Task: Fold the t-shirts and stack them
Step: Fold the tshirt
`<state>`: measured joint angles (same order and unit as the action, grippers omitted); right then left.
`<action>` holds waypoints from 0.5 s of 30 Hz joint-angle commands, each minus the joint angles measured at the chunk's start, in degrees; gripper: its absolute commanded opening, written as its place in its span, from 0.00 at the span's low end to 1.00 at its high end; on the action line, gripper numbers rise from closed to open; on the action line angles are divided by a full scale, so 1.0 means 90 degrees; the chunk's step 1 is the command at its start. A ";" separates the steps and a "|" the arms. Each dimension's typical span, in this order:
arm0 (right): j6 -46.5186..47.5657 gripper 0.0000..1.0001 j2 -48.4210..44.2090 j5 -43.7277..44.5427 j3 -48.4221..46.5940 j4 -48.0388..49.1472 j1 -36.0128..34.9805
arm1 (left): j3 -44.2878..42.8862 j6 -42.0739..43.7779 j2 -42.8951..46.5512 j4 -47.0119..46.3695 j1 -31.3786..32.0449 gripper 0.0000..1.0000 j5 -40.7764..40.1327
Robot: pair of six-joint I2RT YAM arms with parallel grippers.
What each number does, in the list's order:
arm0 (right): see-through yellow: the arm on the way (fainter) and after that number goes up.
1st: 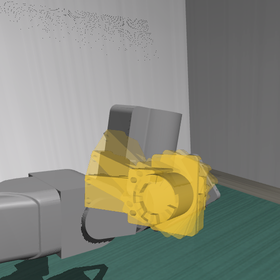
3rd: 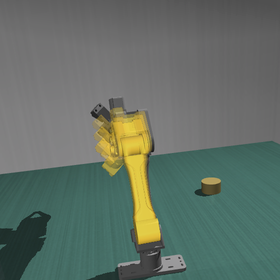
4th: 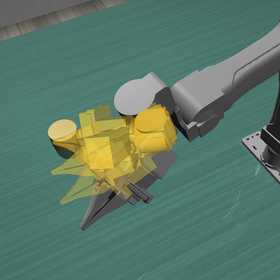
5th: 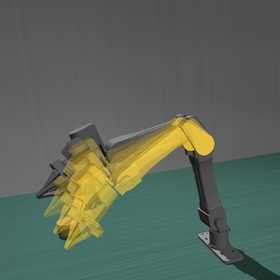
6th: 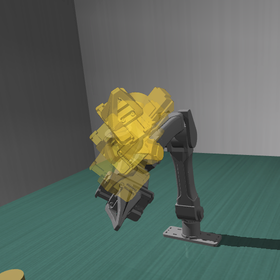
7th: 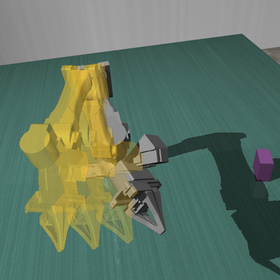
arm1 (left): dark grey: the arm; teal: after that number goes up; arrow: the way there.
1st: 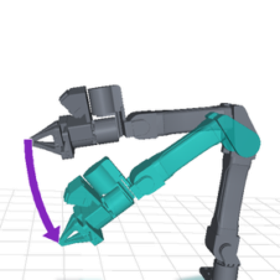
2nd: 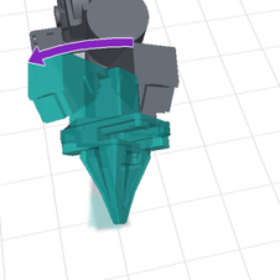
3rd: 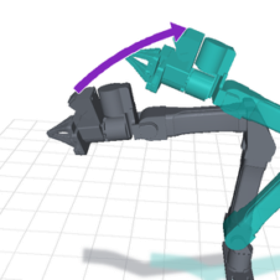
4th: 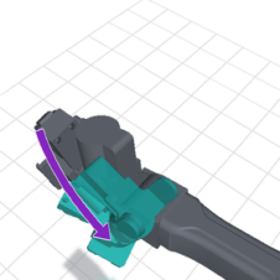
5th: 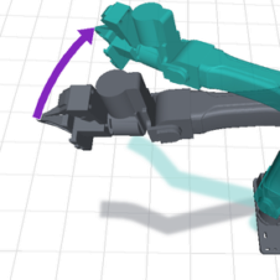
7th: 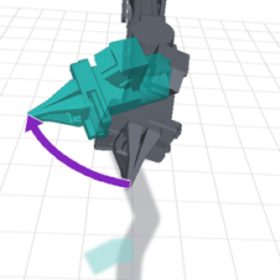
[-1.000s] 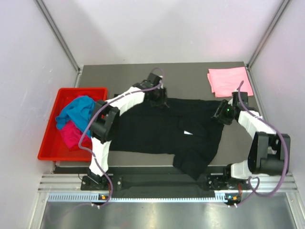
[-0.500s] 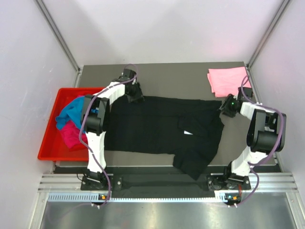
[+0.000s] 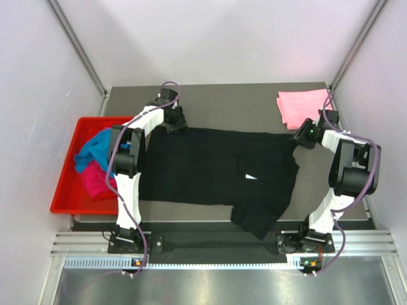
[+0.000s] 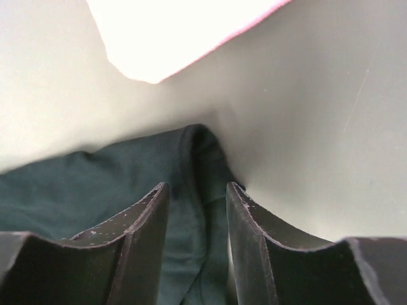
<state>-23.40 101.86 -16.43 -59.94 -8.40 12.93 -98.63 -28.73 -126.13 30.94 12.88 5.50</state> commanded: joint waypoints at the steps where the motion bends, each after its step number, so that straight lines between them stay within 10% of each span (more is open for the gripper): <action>1: 0.0168 0.41 0.0341 -0.0069 -0.0331 0.0153 0.0048 | -0.0242 0.0067 -0.0068 0.0088 -0.0045 0.52 -0.0093; 4: 0.0207 0.39 0.0449 -0.0011 -0.0410 0.0220 0.0058 | -0.0340 0.0087 -0.0117 0.0117 -0.0055 0.52 -0.0142; 8: 0.0198 0.00 0.0459 0.0350 -0.0459 0.0230 0.0135 | -0.0457 0.0038 -0.0224 0.0137 -0.0094 0.52 -0.0191; 15: 0.0090 0.00 0.0420 0.0535 -0.0468 0.0348 0.0360 | -0.0837 0.0116 -0.0458 -0.0049 -0.0104 0.53 0.0073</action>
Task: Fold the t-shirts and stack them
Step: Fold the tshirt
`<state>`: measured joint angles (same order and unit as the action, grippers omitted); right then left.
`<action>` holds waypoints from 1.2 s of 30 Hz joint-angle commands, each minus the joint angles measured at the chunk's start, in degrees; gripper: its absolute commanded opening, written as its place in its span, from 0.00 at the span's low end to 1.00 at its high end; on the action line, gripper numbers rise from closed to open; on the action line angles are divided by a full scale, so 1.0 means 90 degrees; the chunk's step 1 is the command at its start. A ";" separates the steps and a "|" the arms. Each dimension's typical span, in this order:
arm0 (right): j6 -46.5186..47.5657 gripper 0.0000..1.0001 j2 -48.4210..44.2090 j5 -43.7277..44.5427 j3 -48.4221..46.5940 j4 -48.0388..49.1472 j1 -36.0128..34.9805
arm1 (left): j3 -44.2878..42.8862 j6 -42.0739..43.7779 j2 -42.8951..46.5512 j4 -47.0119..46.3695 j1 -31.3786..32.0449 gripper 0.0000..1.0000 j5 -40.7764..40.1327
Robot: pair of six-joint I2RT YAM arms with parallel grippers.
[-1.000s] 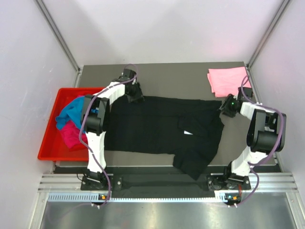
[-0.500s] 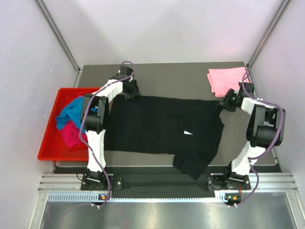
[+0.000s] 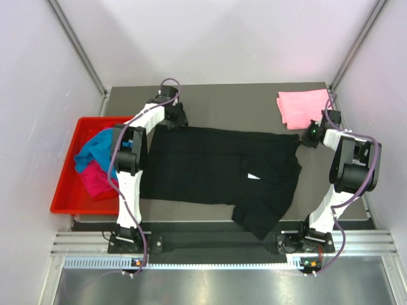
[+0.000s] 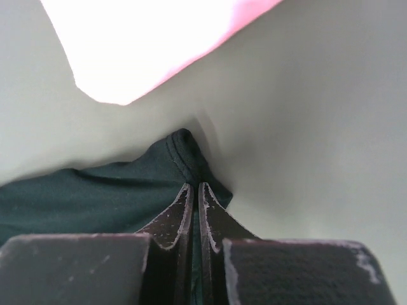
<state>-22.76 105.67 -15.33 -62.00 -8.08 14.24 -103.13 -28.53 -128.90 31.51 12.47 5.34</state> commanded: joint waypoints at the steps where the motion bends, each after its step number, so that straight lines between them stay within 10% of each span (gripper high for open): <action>1: 0.0020 0.00 -0.0003 0.0482 -0.0260 0.0292 0.0253 | -0.0425 0.0143 -0.0208 -0.0112 -0.0057 0.53 0.0090; 7: 0.0029 0.02 0.0017 0.0338 -0.0621 -0.0048 0.0293 | -0.0962 0.0338 -0.0394 -0.0045 -0.0135 0.53 0.0080; 14: 0.0059 0.51 -0.1171 0.0844 -0.0486 -0.1611 0.0010 | -0.0349 0.0456 0.0961 -0.0053 0.0283 0.53 0.0568; 25: -0.0331 0.41 -0.3244 -0.0376 0.1516 -0.2140 -0.0185 | 0.2023 -0.0217 0.2330 -0.1381 0.2548 0.51 0.1701; 36: -0.0205 0.47 -0.4260 -0.0045 0.2581 -0.2072 -0.1865 | 0.2484 -0.0462 0.1706 -0.2377 0.3204 0.52 0.2247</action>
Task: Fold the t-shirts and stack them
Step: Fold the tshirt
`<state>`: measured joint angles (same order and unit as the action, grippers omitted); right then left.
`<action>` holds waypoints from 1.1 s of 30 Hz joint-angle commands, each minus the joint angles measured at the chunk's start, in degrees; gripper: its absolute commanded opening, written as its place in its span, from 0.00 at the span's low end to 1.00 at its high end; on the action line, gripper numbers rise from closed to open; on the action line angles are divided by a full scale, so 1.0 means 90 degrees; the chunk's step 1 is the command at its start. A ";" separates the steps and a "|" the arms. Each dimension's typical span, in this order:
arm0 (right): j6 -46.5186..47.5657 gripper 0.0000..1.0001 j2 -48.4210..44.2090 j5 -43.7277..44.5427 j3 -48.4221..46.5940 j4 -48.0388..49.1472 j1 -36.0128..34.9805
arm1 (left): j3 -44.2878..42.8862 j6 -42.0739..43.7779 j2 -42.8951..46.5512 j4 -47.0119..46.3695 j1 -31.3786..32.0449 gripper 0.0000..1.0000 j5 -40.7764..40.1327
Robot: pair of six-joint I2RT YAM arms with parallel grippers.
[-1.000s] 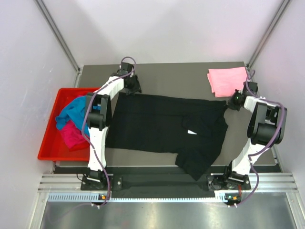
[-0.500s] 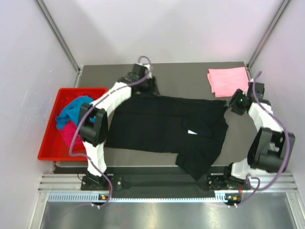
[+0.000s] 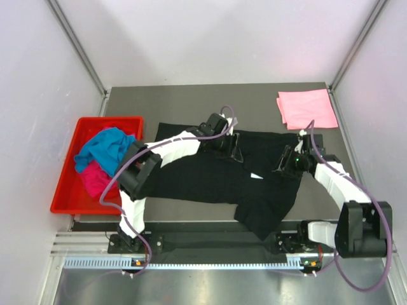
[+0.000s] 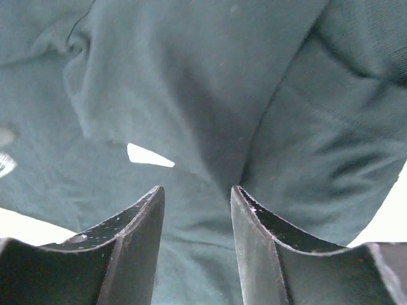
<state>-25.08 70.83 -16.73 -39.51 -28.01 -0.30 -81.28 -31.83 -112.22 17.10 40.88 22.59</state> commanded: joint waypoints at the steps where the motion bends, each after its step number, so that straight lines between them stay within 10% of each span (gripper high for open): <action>1: 0.0072 0.47 -0.0428 0.0140 0.0131 0.0153 -0.0299 | 0.0104 -0.0125 -0.0206 -0.0855 0.0057 0.52 0.0409; 26: -0.0036 0.53 -0.0692 0.1342 0.0630 0.0279 -0.0573 | -0.0296 -0.0369 -0.1232 -0.1344 0.0145 0.47 0.0664; 33: -0.0094 0.43 -0.0438 0.0639 0.0874 0.0758 -0.0602 | -0.0442 -0.0350 -0.1125 -0.1149 0.0155 0.18 0.0625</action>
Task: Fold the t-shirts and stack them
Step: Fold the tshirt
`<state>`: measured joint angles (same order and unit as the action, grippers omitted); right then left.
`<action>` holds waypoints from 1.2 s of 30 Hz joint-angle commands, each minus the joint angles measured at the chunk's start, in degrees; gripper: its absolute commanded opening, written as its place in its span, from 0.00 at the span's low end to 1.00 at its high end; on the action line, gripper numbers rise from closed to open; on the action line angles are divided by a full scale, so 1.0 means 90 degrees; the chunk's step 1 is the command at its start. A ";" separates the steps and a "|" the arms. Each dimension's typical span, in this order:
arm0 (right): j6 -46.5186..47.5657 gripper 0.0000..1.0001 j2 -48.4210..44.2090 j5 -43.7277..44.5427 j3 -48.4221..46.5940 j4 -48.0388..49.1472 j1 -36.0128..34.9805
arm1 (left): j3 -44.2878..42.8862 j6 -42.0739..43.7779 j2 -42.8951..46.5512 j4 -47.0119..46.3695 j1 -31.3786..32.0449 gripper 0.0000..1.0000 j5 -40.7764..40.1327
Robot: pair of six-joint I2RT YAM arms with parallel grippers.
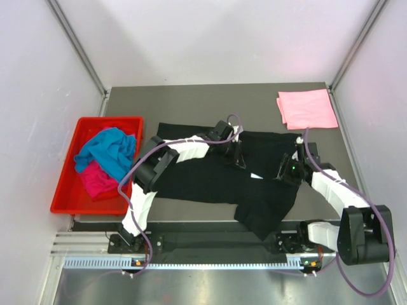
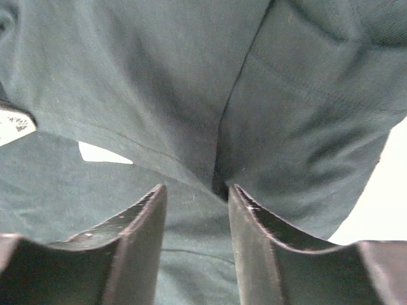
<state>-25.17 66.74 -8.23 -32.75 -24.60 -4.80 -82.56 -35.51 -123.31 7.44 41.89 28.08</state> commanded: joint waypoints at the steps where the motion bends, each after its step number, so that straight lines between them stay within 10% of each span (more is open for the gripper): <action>1: -0.0104 0.42 -0.0003 -0.0345 0.0143 0.0389 -0.0102 | -0.0328 0.0058 0.0136 0.0099 0.0043 0.11 -0.0033; 10: -0.0328 0.00 -0.0491 -0.0657 0.0085 0.0156 -0.0102 | -0.0933 0.0410 0.0390 0.1290 0.0033 0.00 -0.0853; 20: -0.0709 0.00 -0.0775 -0.0980 0.0426 0.0165 -0.0111 | -0.1266 0.0703 0.0283 0.2307 0.0023 0.01 -0.1459; 26: -0.0709 0.36 -0.0648 -0.0649 0.0388 -0.0118 -0.0102 | -0.1246 0.0703 0.0360 0.2561 0.0024 0.48 -0.1459; 36: -0.0389 0.32 -0.0153 0.0093 -0.1075 -0.0236 -0.0102 | -0.1792 0.0839 0.0625 0.2785 -0.0415 0.56 -0.1897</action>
<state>-30.59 61.76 -10.98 -36.16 -29.34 -5.06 -94.50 -29.52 -120.62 31.14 40.97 14.24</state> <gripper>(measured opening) 0.331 0.565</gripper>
